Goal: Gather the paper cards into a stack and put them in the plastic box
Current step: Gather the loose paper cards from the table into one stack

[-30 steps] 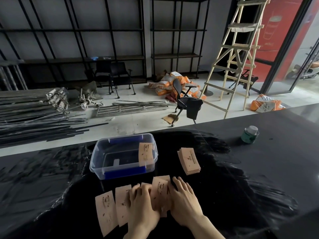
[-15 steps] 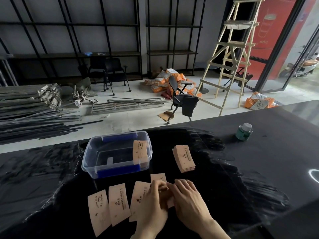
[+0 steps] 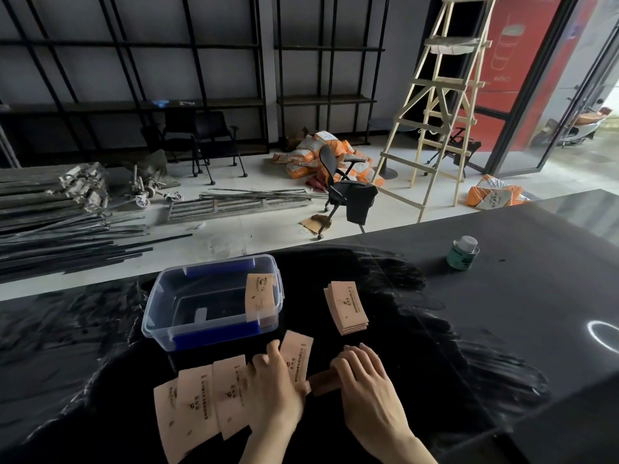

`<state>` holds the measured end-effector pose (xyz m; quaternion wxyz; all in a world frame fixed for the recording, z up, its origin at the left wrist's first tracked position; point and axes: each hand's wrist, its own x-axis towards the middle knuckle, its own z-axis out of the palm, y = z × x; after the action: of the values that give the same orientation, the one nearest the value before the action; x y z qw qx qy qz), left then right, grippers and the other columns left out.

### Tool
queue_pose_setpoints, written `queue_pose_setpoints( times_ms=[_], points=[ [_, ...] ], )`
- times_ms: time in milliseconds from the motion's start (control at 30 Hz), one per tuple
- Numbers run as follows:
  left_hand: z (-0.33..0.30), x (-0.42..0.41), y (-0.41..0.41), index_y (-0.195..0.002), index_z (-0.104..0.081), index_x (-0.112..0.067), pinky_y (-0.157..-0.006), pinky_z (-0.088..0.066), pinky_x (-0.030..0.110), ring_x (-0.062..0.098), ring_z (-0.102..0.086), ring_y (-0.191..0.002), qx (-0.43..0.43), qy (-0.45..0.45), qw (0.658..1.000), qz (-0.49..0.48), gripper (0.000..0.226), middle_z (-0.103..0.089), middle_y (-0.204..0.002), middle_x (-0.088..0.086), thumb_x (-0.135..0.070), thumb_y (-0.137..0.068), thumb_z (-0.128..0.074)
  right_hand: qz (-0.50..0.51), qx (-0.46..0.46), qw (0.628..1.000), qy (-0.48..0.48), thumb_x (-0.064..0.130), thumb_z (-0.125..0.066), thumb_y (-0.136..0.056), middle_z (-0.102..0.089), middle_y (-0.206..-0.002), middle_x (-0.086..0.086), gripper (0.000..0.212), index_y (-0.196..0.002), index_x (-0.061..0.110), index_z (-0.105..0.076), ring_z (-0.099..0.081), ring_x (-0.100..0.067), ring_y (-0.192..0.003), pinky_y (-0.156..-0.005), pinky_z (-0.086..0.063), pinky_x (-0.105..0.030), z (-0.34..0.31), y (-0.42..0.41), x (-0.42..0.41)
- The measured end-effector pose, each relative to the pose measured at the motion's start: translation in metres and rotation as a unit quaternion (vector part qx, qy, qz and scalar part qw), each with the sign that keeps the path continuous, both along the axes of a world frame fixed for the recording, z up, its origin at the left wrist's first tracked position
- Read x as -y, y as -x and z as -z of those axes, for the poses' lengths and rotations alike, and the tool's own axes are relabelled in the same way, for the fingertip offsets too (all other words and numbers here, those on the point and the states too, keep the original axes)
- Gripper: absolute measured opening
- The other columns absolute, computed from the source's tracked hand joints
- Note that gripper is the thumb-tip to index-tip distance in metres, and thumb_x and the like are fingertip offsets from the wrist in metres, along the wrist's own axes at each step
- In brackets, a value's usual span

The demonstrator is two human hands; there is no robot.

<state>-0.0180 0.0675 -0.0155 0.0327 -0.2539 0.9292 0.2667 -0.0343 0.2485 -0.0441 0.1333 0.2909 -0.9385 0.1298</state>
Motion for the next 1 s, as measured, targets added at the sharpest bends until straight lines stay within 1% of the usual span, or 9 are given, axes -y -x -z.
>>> queue_pose_setpoints(
  times_ms=[200,333,400,533,633,733,833,933,1000],
  points=[
    [-0.006,0.012,0.001,-0.124,-0.054,-0.036,-0.084,-0.059,0.025,0.011,-0.067,-0.104,-0.132,-0.152,0.977,0.066,0.057,-0.063,-0.109,-0.012,-0.006,-0.083,-0.078,-0.006,-0.038,0.999,0.013,0.031,-0.049,-0.093,-0.061,-0.142,-0.01,0.049,-0.136,0.009,-0.057,-0.051,-0.027,-0.139,-0.118,-0.026,-0.042,0.004,0.0,0.001],
    [-0.02,0.008,0.003,-0.109,-0.066,-0.037,-0.091,-0.062,0.027,0.005,-0.072,-0.096,-0.141,-0.226,0.953,0.147,0.042,-0.072,-0.102,-0.014,0.002,-0.095,-0.06,0.004,-0.014,0.999,0.034,0.029,-0.066,-0.092,-0.034,-0.163,-0.011,0.08,-0.159,0.017,-0.026,-0.029,-0.028,-0.152,-0.122,-0.031,-0.041,0.003,-0.002,0.002],
    [-0.019,0.004,0.0,-0.109,-0.065,-0.036,-0.091,-0.062,0.028,0.003,-0.073,-0.097,-0.149,-0.259,0.942,0.156,0.041,-0.074,-0.102,-0.013,0.002,-0.099,-0.052,-0.01,-0.004,1.0,0.004,0.03,-0.064,-0.093,-0.042,-0.16,-0.007,0.079,-0.16,0.017,-0.024,-0.033,-0.027,-0.151,-0.122,-0.032,-0.041,0.003,-0.001,0.007],
    [-0.014,-0.002,-0.009,-0.12,-0.057,-0.024,-0.085,-0.063,0.028,0.008,-0.074,-0.099,-0.182,-0.346,0.913,0.113,0.037,-0.072,-0.11,0.0,0.005,-0.102,-0.042,-0.009,0.012,0.999,-0.049,0.033,-0.054,-0.099,-0.059,-0.142,-0.003,0.062,-0.155,0.011,-0.038,-0.045,-0.023,-0.143,-0.123,-0.019,-0.043,0.009,0.001,0.012],
    [-0.011,0.004,-0.014,-0.122,-0.056,-0.021,-0.09,-0.058,0.022,0.004,-0.067,-0.104,-0.233,-0.29,0.925,0.071,0.036,-0.066,-0.115,-0.002,0.005,-0.098,-0.047,-0.006,-0.014,0.999,-0.048,0.029,-0.067,-0.093,-0.066,-0.126,-0.005,0.054,-0.141,0.009,-0.054,-0.056,-0.025,-0.13,-0.119,-0.026,-0.043,0.008,0.002,0.016],
    [-0.006,0.023,-0.021,-0.119,-0.058,-0.024,-0.098,-0.054,0.035,0.008,-0.061,-0.11,-0.276,-0.098,0.956,-0.024,0.031,-0.066,-0.119,-0.006,-0.009,-0.093,-0.061,-0.032,-0.047,0.998,-0.034,0.025,-0.08,-0.082,-0.067,-0.111,-0.002,0.043,-0.119,0.012,-0.064,-0.064,-0.024,-0.112,-0.113,-0.032,-0.041,0.001,0.003,0.026],
    [0.0,0.046,-0.034,-0.135,-0.047,-0.026,-0.11,-0.039,0.044,0.025,-0.049,-0.131,-0.104,0.1,0.983,-0.113,0.052,-0.059,-0.136,0.001,-0.036,-0.087,-0.066,-0.045,-0.054,0.997,-0.017,0.021,-0.086,-0.076,-0.065,-0.102,-0.002,0.042,-0.109,0.014,-0.061,-0.065,-0.024,-0.101,-0.107,-0.039,-0.04,-0.004,0.002,0.039],
    [0.007,0.055,-0.043,-0.136,-0.041,-0.028,-0.114,-0.032,0.047,0.029,-0.041,-0.136,-0.008,0.137,0.985,-0.109,0.063,-0.057,-0.139,0.001,-0.057,-0.083,-0.06,-0.072,-0.05,0.996,0.009,0.03,-0.062,-0.091,-0.065,-0.103,-0.002,0.023,-0.108,0.016,-0.057,-0.063,-0.023,-0.103,-0.106,-0.046,-0.038,-0.004,0.002,0.047],
    [0.004,0.055,-0.043,-0.137,-0.039,-0.033,-0.113,-0.033,0.047,0.026,-0.045,-0.133,0.0,0.132,0.985,-0.112,0.065,-0.058,-0.137,-0.002,-0.059,-0.082,-0.063,-0.081,-0.022,0.996,0.013,0.037,-0.047,-0.093,-0.065,-0.105,0.0,0.027,-0.11,0.018,-0.056,-0.062,-0.022,-0.105,-0.105,-0.05,-0.039,-0.007,0.002,0.051]
  ],
)
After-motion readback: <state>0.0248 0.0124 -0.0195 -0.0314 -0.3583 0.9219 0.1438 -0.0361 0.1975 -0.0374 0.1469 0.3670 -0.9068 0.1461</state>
